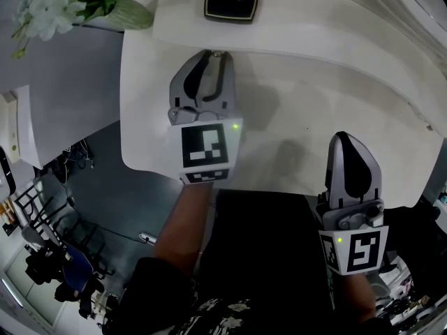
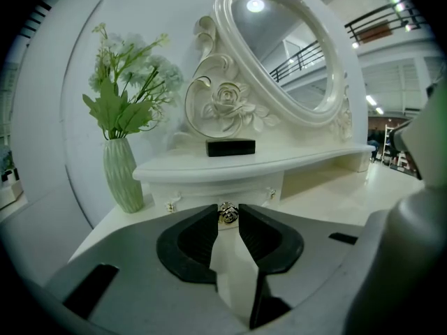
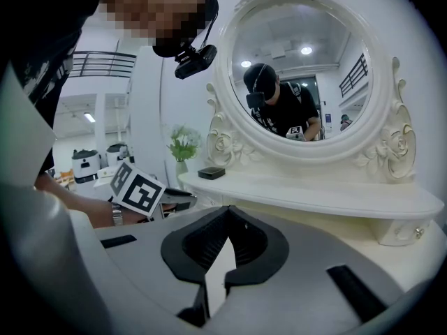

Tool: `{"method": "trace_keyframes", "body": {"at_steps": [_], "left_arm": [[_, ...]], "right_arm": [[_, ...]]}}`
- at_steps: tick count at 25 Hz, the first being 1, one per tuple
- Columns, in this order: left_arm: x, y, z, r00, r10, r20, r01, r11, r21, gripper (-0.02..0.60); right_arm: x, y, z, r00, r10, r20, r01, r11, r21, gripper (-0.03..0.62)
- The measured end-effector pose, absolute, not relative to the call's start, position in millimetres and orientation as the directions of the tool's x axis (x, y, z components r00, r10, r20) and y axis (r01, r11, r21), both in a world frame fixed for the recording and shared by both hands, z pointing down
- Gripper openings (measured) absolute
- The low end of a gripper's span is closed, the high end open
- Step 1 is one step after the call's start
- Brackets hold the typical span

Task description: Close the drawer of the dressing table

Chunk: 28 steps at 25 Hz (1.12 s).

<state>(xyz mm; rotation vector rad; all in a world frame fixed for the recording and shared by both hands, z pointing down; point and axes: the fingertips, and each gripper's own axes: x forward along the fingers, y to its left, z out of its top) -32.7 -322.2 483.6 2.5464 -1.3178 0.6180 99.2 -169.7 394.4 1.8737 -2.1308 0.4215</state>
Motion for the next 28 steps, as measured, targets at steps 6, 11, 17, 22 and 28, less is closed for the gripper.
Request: {"method": "trace_keyframes", "body": {"at_steps": [6,11,17,22,28], "left_arm": [[-34,-327,485,0.509,-0.732,0.454,-0.818,-0.575,-0.01,0.092],[-32,-329,488,0.507,-0.725,0.466,-0.819,-0.574,0.0,0.093],[-30,-328,490,0.517,-0.709,0.48,-0.809,-0.588,0.003,0.18],[-35,-318,485,0.52,-0.704,0.484,-0.81,-0.587,0.017,0.229],[-43,-286,466,0.536,-0.702,0.47,-0.804,-0.594,0.029,0.274]], "right_arm": [[99,-169,394,-0.117,-0.915,0.386,-0.993,0.104,-0.054,-0.002],[98,-169,392,-0.131,-0.917,0.377,-0.991,0.117,-0.06,-0.002],[98,-172,384,-0.141,-0.925,0.352,-0.99,0.128,-0.059,-0.002],[101,-171,381,-0.151,-0.925,0.348,-0.989,0.141,-0.054,-0.002],[97,-167,373,-0.188,-0.929,0.32,-0.982,0.18,-0.052,-0.002]]}}
